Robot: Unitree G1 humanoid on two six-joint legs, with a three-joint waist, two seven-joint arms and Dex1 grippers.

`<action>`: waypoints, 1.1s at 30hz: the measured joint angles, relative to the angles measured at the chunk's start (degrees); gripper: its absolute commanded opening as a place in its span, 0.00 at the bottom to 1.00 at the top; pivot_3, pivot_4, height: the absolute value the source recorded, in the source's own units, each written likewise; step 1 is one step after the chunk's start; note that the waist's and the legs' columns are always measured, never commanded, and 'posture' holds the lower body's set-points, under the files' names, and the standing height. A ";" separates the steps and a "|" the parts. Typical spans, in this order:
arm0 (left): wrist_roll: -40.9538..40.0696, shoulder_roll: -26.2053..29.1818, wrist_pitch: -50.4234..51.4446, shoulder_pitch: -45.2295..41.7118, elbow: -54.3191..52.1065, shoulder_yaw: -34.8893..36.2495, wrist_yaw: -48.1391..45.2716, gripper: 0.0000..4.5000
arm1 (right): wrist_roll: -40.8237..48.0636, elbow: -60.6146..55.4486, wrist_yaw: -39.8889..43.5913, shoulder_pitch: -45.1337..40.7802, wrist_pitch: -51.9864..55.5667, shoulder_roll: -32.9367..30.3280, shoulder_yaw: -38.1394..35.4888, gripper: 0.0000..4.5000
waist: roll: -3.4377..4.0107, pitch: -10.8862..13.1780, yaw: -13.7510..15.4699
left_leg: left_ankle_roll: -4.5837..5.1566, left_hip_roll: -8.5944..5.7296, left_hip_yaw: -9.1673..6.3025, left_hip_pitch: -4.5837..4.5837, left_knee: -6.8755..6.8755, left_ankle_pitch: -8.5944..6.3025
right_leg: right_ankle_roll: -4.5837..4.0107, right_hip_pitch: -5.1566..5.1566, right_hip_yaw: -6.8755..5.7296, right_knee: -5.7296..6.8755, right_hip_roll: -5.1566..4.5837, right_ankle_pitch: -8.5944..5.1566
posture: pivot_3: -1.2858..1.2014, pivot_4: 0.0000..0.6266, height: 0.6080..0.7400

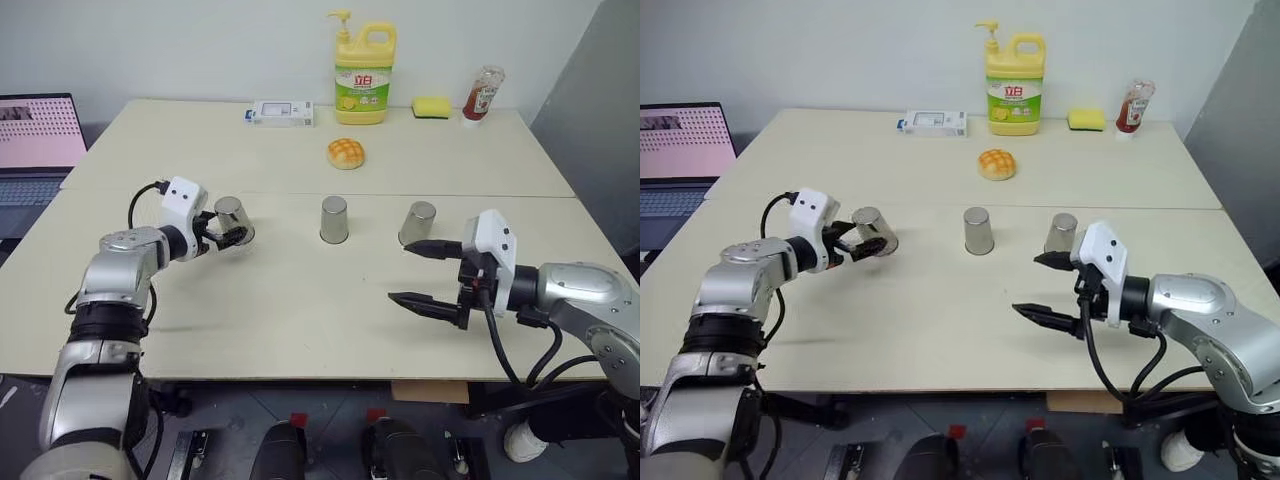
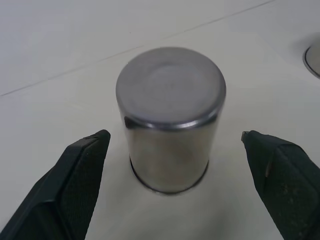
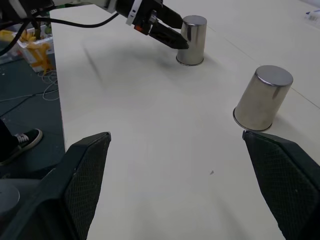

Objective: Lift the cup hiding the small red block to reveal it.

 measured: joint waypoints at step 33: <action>3.41 -0.36 -10.75 -9.66 21.34 7.35 6.77 0.61 | 1.25 -0.76 -1.20 0.17 1.29 -0.32 -0.01 1.00 | -0.02 -0.01 -0.10 | -0.01 0.00 0.06 -0.02 0.05 0.00 | 0.06 0.00 -0.03 0.04 0.00 0.03 | 0.52 0.24 1.00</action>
